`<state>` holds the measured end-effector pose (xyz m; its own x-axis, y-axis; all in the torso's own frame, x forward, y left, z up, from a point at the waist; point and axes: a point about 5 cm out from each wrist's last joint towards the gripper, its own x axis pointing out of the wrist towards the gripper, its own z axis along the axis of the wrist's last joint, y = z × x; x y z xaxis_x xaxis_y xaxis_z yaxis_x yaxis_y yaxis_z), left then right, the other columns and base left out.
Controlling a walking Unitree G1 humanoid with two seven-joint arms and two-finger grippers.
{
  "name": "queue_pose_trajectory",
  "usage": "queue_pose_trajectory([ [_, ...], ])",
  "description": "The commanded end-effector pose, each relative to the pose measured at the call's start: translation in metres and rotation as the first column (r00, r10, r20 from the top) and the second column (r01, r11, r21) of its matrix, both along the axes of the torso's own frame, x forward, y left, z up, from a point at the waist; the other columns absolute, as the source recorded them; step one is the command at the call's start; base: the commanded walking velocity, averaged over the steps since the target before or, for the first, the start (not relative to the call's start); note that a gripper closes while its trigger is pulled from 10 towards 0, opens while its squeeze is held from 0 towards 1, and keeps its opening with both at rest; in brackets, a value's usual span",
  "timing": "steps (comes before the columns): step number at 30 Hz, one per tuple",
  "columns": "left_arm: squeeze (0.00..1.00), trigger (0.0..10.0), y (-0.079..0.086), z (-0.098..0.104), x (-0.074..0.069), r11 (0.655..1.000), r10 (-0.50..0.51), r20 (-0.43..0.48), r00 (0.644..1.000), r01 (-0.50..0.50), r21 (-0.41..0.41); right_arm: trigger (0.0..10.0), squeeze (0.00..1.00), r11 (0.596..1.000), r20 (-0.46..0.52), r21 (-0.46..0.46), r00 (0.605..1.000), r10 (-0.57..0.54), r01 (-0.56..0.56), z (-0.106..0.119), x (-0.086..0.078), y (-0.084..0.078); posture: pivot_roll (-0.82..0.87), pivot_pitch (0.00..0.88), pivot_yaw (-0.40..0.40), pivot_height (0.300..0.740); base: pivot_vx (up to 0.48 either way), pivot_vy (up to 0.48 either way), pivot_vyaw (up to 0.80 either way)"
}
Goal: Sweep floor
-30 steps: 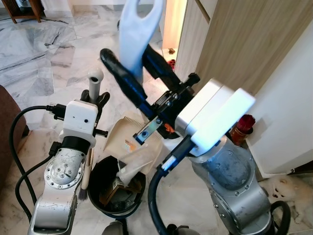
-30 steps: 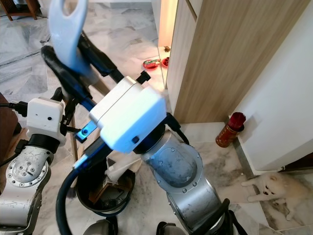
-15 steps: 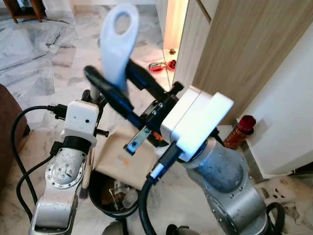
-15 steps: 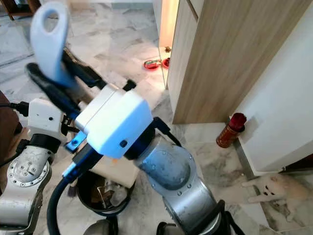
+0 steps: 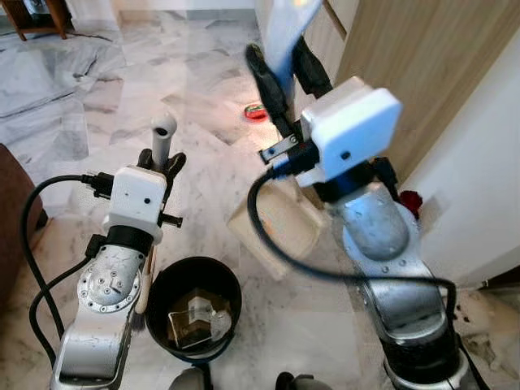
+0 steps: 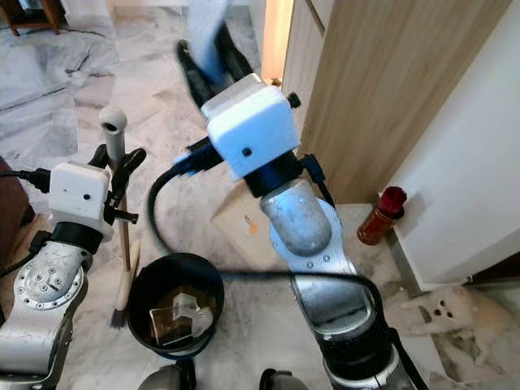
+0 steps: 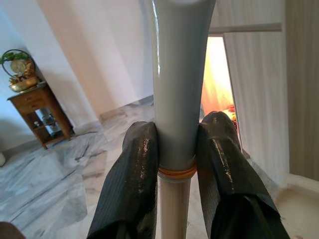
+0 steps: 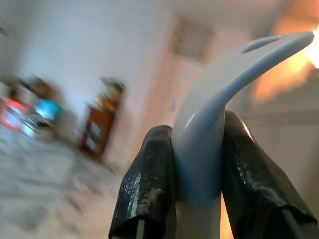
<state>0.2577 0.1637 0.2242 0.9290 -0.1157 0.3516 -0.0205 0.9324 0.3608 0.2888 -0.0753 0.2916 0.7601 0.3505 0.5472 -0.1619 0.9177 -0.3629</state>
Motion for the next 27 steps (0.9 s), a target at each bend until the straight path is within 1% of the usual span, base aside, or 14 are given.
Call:
queue_pose_trajectory([
  [1,0.0,10.0,-0.005,0.003,-0.003,1.0,-0.017,0.034,0.999,0.016,0.014,10.0,0.0,0.994,-0.056,0.081,0.996,-0.067,0.072,-0.008,0.011,-0.021,-0.01,0.182,-0.04,0.74,0.0,0.0,0.0],
  [3,0.0,10.0,-0.005,0.002,-0.004,1.0,-0.018,0.026,0.999,0.018,0.005,10.0,0.0,0.985,-0.09,0.122,0.99,-0.112,0.122,-0.014,0.019,-0.034,-0.01,0.182,-0.04,0.74,0.0,0.0,0.0],
  [4,0.0,10.0,-0.005,0.002,-0.005,1.0,-0.018,0.024,1.0,0.018,0.001,10.0,0.0,0.983,-0.092,0.127,0.988,-0.125,0.136,-0.015,0.021,-0.037,-0.01,0.187,-0.041,0.74,0.0,0.0,0.0],
  [7,0.0,10.0,-0.004,-0.001,-0.009,1.0,-0.01,0.009,1.0,0.01,-0.013,10.0,0.0,0.982,-0.059,0.064,0.983,-0.172,0.176,-0.019,0.028,-0.045,0.0,0.191,-0.042,0.74,0.0,0.0,0.0],
  [11,0.0,10.0,0.002,-0.003,-0.014,0.999,0.016,-0.004,1.0,-0.016,-0.044,10.0,0.0,0.977,-0.077,0.077,0.979,-0.191,0.197,-0.023,0.032,-0.05,0.0,0.194,-0.041,0.74,0.0,0.0,0.0],
  [12,0.0,10.0,0.006,-0.004,-0.017,0.997,0.042,-0.007,0.999,-0.042,-0.072,10.0,0.0,0.975,-0.093,0.085,0.976,-0.198,0.205,-0.027,0.033,-0.053,0.01,0.192,-0.04,0.74,0.0,0.0,0.0],
  [15,0.0,10.0,0.013,-0.006,-0.021,0.99,0.093,-0.013,0.996,-0.093,-0.108,10.0,0.0,0.965,-0.133,0.123,0.968,-0.215,0.231,-0.036,0.036,-0.059,0.01,0.189,-0.04,0.74,0.0,0.0,0.0],
  [17,0.0,10.0,0.014,-0.006,-0.022,0.988,0.102,-0.015,0.995,-0.103,-0.116,10.0,0.0,0.961,-0.141,0.132,0.964,-0.225,0.243,-0.038,0.037,-0.061,0.01,0.187,-0.04,0.74,0.0,0.0,0.0],
  [19,0.0,10.0,0.017,-0.005,-0.023,0.981,0.122,-0.01,0.992,-0.122,-0.149,10.0,0.0,0.958,-0.139,0.141,0.963,-0.231,0.25,-0.039,0.038,-0.064,0.01,0.182,-0.042,0.74,0.0,0.0,0.0],
  [22,0.0,10.0,0.016,-0.004,-0.024,0.98,0.122,-0.008,0.992,-0.122,-0.158,10.0,0.0,0.95,-0.155,0.176,0.961,-0.231,0.256,-0.04,0.039,-0.067,0.02,0.179,-0.042,0.74,0.0,0.0,0.0],
  [23,0.0,10.0,0.012,-0.007,-0.025,0.985,0.099,-0.019,0.995,-0.1,-0.143,10.0,0.0,0.941,-0.165,0.207,0.957,-0.238,0.27,-0.04,0.04,-0.071,0.02,0.17,-0.04,0.74,0.0,0.0,0.0],
  [24,0.0,10.0,0.01,-0.009,-0.026,0.987,0.088,-0.023,0.996,-0.09,-0.133,10.0,0.0,0.937,-0.169,0.216,0.956,-0.241,0.274,-0.04,0.04,-0.072,0.02,0.169,-0.04,0.74,0.0,0.0,0.0],
  [25,0.0,10.0,0.006,-0.01,-0.027,0.991,0.065,-0.028,0.997,-0.068,-0.114,10.0,0.0,0.936,-0.167,0.213,0.954,-0.248,0.281,-0.04,0.041,-0.073,0.03,0.166,-0.038,0.74,0.0,0.0,0.0],
  [27,0.0,10.0,0.004,-0.011,-0.028,0.991,0.055,-0.032,0.998,-0.058,-0.12,10.0,0.0,0.935,-0.165,0.211,0.953,-0.254,0.285,-0.041,0.041,-0.074,0.03,0.161,-0.037,0.74,0.0,0.0,0.0],
])
